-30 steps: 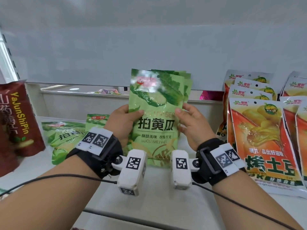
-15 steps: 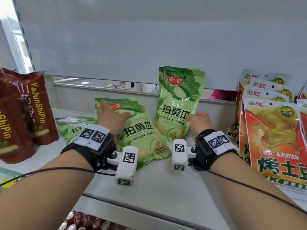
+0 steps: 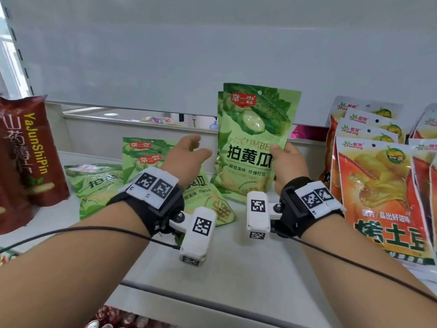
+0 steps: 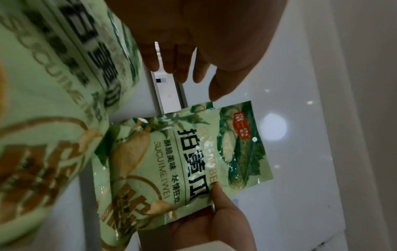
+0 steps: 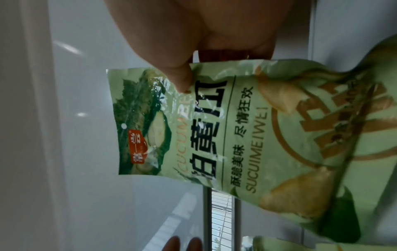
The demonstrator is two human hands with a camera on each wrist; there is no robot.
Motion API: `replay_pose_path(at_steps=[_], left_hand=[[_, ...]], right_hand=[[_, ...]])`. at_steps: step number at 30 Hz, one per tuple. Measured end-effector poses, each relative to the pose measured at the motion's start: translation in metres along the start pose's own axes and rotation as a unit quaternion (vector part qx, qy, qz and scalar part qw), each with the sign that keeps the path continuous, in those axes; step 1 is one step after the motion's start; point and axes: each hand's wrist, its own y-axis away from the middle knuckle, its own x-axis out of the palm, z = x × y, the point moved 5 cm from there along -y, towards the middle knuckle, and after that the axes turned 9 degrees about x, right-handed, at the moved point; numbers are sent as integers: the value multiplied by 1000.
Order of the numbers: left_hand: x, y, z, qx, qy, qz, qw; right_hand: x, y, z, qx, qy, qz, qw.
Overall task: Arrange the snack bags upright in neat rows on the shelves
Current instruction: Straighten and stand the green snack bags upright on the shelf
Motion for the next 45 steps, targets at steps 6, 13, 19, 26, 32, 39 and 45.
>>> replay_pose_path(at_steps=[6,13,19,26,32,39,45], left_hand=[[33,-4,-24,-16,78,37,996],[55,-23,-33,-33,235,3,971],[78,-25,-42,-11,251,44,967],[79,-31,-37,5,302,3,953],[91,-21,-12,-20,237,55,970],[99,-13,17,-54,243,76,966],[105,-9,31,-76,257,84,960]], right_hand=[[-20,11,10,-33,-42,51,997],[-34,22,11,-46,-77,87,992],[-50,19,18,-76,-82,64,992],[-44,15,-10,-10,-69,130,989],[-47,11,-18,16,-97,118,988],[-45,5,-33,54,-57,132,988],[-48,-3,-43,36,-50,93,994]])
